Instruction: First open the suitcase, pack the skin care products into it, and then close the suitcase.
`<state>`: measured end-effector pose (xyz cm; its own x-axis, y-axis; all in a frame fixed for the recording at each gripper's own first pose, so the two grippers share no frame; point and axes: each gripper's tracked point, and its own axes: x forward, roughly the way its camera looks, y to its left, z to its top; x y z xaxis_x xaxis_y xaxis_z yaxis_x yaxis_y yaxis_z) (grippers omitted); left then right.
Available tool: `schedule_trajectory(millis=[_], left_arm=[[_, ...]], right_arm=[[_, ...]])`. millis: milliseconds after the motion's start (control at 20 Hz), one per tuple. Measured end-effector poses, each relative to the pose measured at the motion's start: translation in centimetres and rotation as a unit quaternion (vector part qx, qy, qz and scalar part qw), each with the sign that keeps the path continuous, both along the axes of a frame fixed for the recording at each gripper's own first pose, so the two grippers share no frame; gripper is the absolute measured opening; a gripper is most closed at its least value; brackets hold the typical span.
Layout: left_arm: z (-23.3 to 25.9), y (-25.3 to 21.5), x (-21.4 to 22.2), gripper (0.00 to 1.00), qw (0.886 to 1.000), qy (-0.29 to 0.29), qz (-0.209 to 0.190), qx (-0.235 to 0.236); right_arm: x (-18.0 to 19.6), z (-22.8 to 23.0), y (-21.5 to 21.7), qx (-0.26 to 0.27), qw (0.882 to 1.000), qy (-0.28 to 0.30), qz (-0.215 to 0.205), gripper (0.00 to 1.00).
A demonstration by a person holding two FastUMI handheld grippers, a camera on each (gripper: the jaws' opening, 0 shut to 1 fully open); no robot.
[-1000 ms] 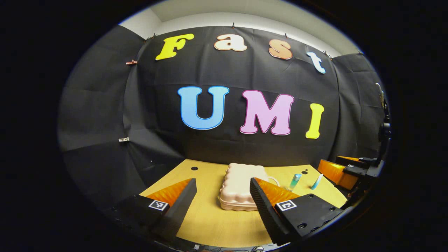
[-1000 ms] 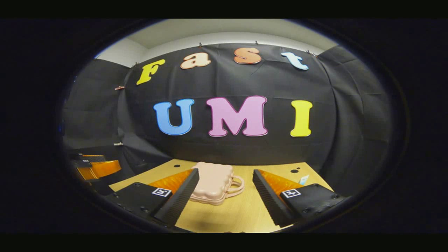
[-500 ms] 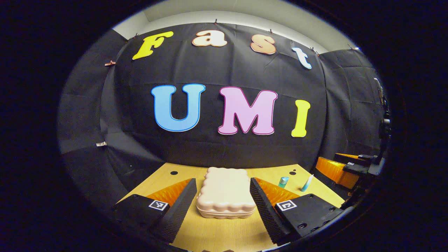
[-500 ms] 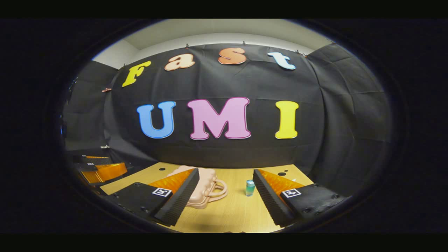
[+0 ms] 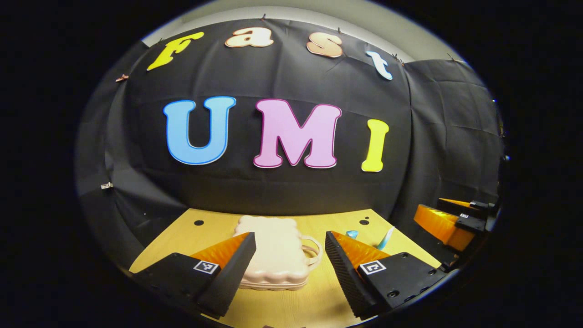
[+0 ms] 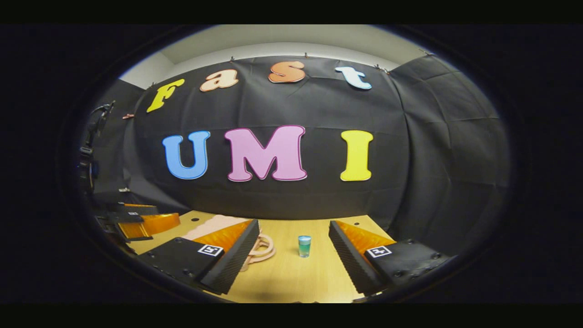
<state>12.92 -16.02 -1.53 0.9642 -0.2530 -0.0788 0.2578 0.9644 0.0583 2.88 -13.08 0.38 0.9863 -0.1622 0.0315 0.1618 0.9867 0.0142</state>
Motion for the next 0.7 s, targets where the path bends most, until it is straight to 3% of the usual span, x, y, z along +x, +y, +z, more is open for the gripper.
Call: schedule_trajectory(millis=[350, 500, 700], left_arm=[[-5.6, -9.4, 8.3, 0.96, 0.997, 0.064, -0.042, 0.032], [-9.3, -13.0, 12.2, 0.95, 0.992, 0.105, -0.060, 0.041], [-14.1, -15.1, 16.9, 0.91, 0.984, 0.167, -0.039, 0.050]], right_arm=[[0.1, -2.2, -3.9, 0.013, 0.999, 0.034, 0.016, 0.98], [0.3, -2.8, -7.5, -0.045, 0.998, 0.034, 0.003, 0.98], [1.3, -3.9, -11.7, -0.040, 0.998, 0.040, -0.015, 0.94]])
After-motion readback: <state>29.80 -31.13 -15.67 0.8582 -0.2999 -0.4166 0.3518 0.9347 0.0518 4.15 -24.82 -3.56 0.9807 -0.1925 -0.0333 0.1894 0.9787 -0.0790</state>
